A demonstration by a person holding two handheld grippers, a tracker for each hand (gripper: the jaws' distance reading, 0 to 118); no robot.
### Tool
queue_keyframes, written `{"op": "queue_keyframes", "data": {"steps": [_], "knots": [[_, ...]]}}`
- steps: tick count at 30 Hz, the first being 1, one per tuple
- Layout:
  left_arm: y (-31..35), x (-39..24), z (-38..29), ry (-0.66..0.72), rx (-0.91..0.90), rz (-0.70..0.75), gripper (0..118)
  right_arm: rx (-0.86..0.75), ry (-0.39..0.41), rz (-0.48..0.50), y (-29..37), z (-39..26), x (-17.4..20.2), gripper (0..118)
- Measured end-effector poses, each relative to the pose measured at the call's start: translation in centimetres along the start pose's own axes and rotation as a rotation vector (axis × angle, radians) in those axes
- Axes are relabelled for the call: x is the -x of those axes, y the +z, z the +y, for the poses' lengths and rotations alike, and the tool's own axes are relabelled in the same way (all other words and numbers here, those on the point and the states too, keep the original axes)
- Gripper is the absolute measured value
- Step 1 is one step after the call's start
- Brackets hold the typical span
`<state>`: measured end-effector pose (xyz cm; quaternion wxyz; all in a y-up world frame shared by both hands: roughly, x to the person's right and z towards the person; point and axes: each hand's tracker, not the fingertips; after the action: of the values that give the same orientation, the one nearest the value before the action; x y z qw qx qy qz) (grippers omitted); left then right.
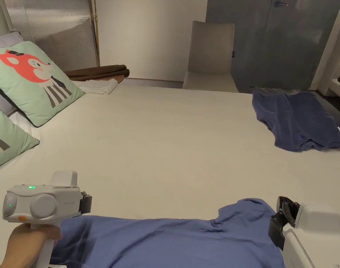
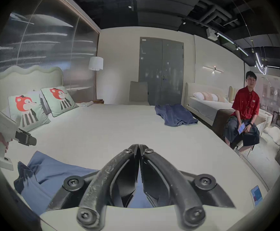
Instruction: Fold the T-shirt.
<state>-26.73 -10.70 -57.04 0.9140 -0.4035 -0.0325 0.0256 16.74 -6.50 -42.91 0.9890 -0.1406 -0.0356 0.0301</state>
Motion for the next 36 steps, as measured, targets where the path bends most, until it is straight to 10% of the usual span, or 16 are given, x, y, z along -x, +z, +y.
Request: {"op": "queue_keyframes", "data": {"steps": [3,7,12,15,19,21,23,25,32,36], "knots": [[-3.0,1.2,0.2,0.034,0.096,0.024,97,0.037,-0.011,0.0,-1.3,-0.7,-0.3,0],[-5.2,2.2,-0.6,0.072,0.114,0.073,96,0.071,-0.02,-0.002,-2.2,-1.6,-0.7,0],[-7.1,2.1,-2.0,0.058,0.197,0.105,57,0.104,-0.027,-0.004,-2.6,-2.3,-1.3,0],[-5.6,1.2,-2.7,0.004,0.108,0.104,0,0.116,-0.028,-0.011,-2.9,-2.5,-1.8,0],[-4.0,0.8,-2.8,-0.002,0.075,0.024,0,0.174,-0.069,0.0,-5.5,-2.4,-3.1,2],[-2.8,0.7,-2.6,-0.034,-0.005,0.041,0,0.252,-0.078,0.005,-8.0,-2.2,-3.8,33],[-0.9,0.5,-2.5,-0.055,-0.072,0.022,0,0.316,-0.086,0.015,-10.7,-2.1,-4.6,91],[1.0,0.4,-2.4,-0.055,-0.112,-0.018,0,0.359,-0.085,0.015,-13.6,-2.4,-5.1,110],[5.3,-0.2,-2.2,-0.113,-0.176,-0.063,0,0.636,-0.114,0.005,-21.7,-5.1,-5.9,105],[5.7,-0.2,-2.4,-0.117,-0.182,-0.07,0,0.701,-0.066,0.019,-23.0,-6.7,-5.0,55]]}}
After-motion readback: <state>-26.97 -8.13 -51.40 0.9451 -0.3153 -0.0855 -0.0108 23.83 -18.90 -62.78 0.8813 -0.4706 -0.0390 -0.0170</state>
